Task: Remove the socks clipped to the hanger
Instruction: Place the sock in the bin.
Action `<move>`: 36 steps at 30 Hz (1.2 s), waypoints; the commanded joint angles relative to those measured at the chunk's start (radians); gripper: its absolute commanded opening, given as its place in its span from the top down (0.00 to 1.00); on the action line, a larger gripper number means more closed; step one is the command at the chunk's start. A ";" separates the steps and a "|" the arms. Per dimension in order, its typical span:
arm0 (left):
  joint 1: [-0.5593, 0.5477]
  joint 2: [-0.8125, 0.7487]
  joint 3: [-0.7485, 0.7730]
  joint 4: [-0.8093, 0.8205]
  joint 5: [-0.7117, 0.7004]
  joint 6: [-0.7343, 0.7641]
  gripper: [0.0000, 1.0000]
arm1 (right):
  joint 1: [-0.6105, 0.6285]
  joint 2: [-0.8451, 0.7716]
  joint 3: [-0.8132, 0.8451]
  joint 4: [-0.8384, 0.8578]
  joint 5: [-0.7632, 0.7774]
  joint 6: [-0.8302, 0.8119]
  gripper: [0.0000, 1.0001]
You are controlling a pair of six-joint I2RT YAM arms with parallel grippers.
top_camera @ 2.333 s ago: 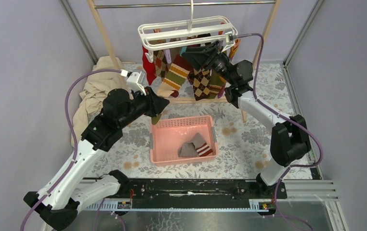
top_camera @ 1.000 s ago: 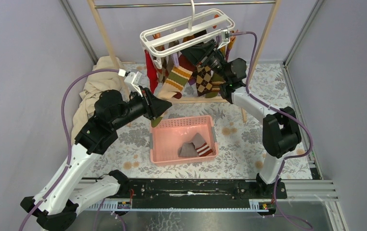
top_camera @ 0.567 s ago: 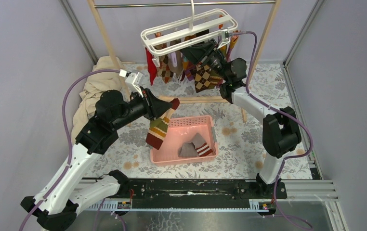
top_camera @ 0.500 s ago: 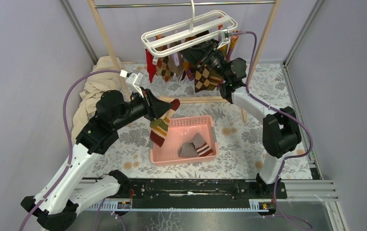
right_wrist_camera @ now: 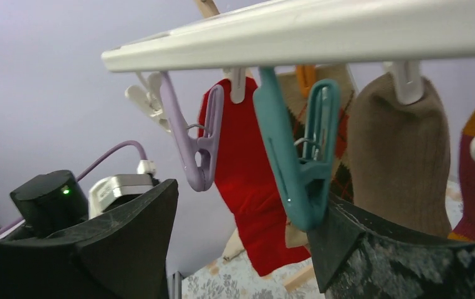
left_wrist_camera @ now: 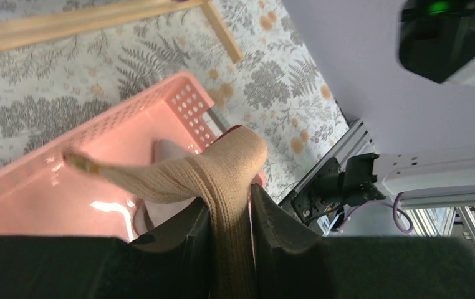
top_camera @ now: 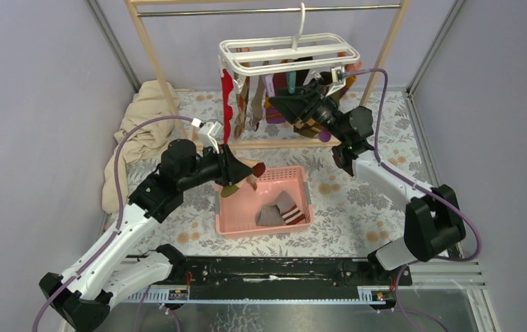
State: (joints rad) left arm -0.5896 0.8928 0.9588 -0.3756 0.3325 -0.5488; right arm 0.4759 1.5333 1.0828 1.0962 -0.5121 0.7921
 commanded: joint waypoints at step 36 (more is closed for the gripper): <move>-0.016 0.083 -0.311 0.248 -0.058 -0.045 0.01 | 0.009 0.084 0.468 -1.031 -0.400 -0.350 0.06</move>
State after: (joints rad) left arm -0.5983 0.9932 0.6308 -0.1574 0.2966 -0.6003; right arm 0.4763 1.6547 1.4811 0.3588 -0.8852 0.5346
